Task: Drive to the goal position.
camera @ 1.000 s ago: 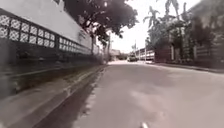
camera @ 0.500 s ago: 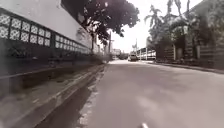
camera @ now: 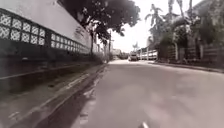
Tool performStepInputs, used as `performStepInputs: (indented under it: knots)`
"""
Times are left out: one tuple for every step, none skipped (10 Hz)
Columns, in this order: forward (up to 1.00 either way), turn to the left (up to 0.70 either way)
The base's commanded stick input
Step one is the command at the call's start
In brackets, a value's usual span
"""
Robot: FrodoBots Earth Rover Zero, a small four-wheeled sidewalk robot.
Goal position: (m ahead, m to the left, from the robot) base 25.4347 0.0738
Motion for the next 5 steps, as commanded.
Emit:
performStepInputs:
  knots:
    - [0.7, -0.15]
    - [0.7, -0.33]
    - [0.7, -0.23]
    - [0.7, 0.0]
    - [0.7, 0.0]
